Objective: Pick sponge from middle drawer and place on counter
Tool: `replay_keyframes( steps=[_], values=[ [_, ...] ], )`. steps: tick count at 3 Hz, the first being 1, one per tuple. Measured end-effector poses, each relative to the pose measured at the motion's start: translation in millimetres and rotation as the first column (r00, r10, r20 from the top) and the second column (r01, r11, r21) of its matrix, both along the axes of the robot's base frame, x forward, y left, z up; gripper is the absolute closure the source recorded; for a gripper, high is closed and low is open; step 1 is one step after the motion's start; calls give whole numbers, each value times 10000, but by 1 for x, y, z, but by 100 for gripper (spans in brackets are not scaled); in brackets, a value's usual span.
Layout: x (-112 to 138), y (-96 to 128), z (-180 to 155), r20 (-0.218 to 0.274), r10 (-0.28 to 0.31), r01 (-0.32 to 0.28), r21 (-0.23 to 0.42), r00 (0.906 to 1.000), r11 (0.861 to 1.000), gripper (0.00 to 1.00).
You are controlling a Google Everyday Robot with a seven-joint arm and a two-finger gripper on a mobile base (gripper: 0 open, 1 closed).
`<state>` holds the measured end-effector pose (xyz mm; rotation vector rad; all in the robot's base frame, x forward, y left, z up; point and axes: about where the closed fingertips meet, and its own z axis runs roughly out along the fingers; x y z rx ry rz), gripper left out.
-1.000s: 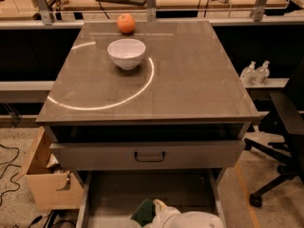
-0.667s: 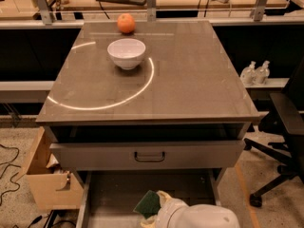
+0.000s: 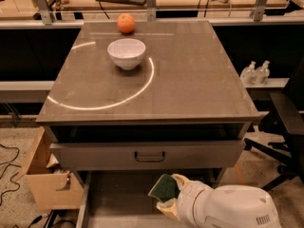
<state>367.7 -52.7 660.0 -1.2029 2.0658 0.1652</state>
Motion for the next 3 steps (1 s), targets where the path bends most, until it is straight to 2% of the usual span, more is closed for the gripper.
replay_keyframes(
  steps=[1, 3],
  values=[
    [0, 1, -1, -7, 24, -24, -12, 10000, 10000, 100],
    [9, 13, 49, 738, 859, -907, 640, 9936, 9938, 100]
  ],
)
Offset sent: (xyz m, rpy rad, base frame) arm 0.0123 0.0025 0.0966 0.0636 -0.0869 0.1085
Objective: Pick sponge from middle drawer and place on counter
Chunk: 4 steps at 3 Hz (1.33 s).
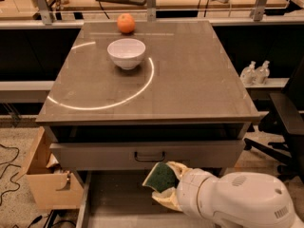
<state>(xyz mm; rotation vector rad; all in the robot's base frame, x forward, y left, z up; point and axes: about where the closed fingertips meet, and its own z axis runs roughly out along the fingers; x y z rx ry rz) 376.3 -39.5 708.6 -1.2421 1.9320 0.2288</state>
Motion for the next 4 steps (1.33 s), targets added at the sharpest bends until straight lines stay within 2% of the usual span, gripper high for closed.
replay_keyframes(
  steps=[1, 2, 3, 4],
  values=[
    [15, -1, 43, 205, -46, 31, 704, 9998, 9975, 100],
    [26, -9, 142, 1792, 787, -888, 490, 9807, 9948, 100],
    [23, 2, 208, 2927, 2214, -2030, -922, 9302, 9748, 100],
    [42, 23, 243, 3396, 3705, -3129, -2133, 8645, 9255, 100]
  ],
)
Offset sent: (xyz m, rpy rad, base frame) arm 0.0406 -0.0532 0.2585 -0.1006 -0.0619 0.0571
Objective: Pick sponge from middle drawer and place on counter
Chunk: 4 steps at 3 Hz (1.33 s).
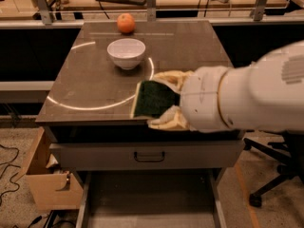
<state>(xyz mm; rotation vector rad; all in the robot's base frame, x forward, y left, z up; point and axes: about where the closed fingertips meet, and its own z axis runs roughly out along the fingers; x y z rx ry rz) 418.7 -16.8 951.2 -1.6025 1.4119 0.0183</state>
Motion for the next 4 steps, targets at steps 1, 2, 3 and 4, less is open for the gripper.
replay_keyframes(
  steps=[1, 2, 3, 4],
  values=[
    [45, 18, 44, 1298, 1171, -1044, -1013, 9846, 9894, 100],
    [58, 23, 86, 2620, 1751, -1264, -1922, 9491, 9732, 100],
    [56, 26, 89, 2846, 2012, -1424, -2140, 9373, 9664, 100],
    [59, 28, 91, 2829, 2146, -1435, -2519, 9348, 9571, 100]
  ],
)
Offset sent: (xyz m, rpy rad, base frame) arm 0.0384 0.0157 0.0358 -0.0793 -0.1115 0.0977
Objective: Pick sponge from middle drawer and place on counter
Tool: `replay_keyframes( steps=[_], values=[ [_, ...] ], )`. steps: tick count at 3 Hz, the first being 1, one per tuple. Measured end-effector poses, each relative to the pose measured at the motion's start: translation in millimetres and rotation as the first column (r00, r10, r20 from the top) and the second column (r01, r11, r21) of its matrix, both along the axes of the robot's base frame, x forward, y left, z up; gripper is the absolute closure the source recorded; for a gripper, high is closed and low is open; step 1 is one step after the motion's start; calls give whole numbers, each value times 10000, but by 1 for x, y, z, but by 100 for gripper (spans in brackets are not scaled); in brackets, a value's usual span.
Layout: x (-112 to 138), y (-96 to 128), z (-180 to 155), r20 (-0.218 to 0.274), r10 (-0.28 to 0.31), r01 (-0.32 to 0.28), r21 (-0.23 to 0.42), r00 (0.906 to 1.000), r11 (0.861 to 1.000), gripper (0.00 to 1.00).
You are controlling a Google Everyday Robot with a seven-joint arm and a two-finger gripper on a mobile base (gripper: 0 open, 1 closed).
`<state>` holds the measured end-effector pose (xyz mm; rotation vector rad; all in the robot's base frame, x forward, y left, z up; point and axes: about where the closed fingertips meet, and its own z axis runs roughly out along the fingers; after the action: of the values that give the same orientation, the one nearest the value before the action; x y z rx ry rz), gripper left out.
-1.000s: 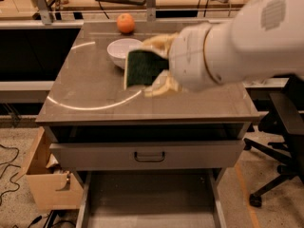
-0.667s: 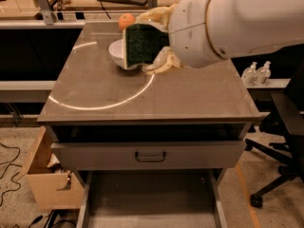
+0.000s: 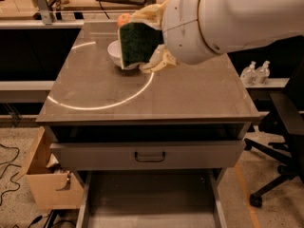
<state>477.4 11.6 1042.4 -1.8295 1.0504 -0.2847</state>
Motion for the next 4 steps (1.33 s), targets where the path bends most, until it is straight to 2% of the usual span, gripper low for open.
replay_keyframes(
  steps=[1, 2, 3, 4],
  values=[
    [30, -30, -7, 151, -279, 292, -986, 9995, 9947, 100],
    [76, -77, -21, -236, -680, 633, -1619, 9974, 9848, 100],
    [116, -121, -47, -1380, -1113, 914, -1430, 9842, 9855, 100],
    [134, -144, -76, -2501, -1274, 1129, -716, 9598, 9910, 100]
  ],
)
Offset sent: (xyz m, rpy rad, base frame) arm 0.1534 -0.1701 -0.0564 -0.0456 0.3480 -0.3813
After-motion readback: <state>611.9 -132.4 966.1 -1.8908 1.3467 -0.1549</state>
